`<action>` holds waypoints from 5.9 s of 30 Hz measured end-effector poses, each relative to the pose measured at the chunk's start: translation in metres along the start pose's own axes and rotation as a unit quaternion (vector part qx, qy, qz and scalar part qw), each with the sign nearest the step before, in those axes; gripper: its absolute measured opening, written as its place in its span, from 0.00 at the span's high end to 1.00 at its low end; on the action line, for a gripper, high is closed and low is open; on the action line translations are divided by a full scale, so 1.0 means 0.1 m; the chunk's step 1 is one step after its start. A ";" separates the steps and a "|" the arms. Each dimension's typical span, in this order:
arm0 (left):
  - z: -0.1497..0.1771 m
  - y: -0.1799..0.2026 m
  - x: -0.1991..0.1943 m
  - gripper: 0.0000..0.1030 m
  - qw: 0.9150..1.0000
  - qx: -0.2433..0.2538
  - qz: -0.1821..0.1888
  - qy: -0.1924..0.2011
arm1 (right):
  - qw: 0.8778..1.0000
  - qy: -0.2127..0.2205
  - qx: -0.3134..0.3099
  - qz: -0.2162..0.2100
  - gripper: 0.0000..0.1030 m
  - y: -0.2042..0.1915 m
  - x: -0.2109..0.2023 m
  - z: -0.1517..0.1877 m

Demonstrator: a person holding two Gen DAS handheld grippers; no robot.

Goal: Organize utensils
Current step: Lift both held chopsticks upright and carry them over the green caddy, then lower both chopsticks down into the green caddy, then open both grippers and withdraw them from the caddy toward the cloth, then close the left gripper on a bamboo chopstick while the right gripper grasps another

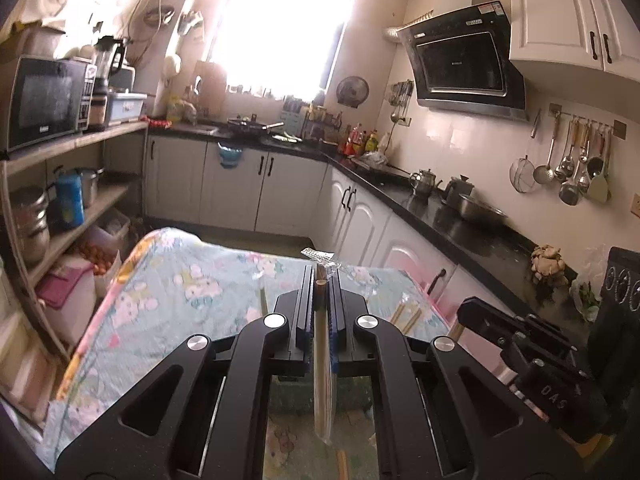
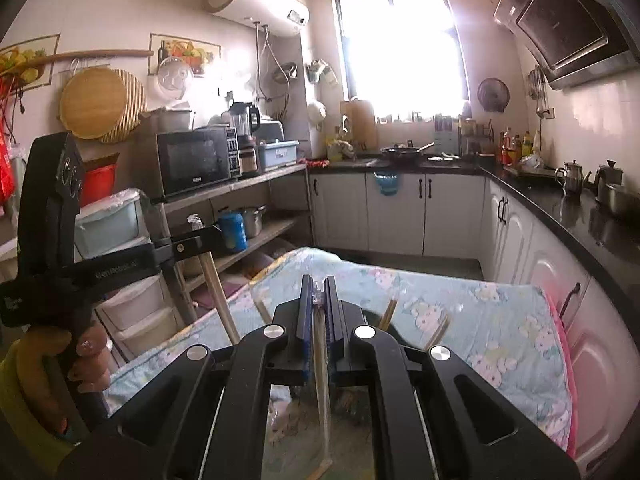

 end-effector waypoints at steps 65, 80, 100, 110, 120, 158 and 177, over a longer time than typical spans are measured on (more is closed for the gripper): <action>0.64 0.10 1.14 0.99 0.999 0.045 -0.010 -0.011 | 0.991 0.043 0.112 0.057 0.94 1.03 1.02 0.45; 0.56 0.11 1.22 0.98 0.998 0.054 -0.039 0.006 | 0.991 0.022 0.124 0.048 0.91 1.14 1.05 0.56; 0.71 0.04 0.93 0.70 0.996 0.055 -0.061 -0.024 | 0.992 0.030 0.120 0.038 0.76 1.06 0.86 0.44; 0.81 -0.06 0.62 0.47 0.997 0.030 -0.051 -0.058 | 0.996 0.020 0.078 0.040 0.48 0.79 0.67 0.31; 1.00 -0.16 0.29 0.25 0.997 -0.003 -0.038 -0.074 | 0.998 -0.014 0.033 0.056 0.37 0.48 0.29 0.44; 2.02 0.08 0.40 0.21 0.981 -0.014 0.016 -0.194 | 0.977 -0.158 0.087 0.116 0.31 0.70 -0.24 1.72; 2.50 0.21 0.78 0.57 0.958 -0.025 0.043 -0.284 | 0.951 -0.252 0.139 0.116 0.62 1.03 0.09 2.31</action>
Point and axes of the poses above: each gripper's, at about its wrist camera, not at the fingertips, and x roughly the way its jaws point, y to its right, z to its underside, the point moved 3 cm from there along x, roughly the way its jaws point
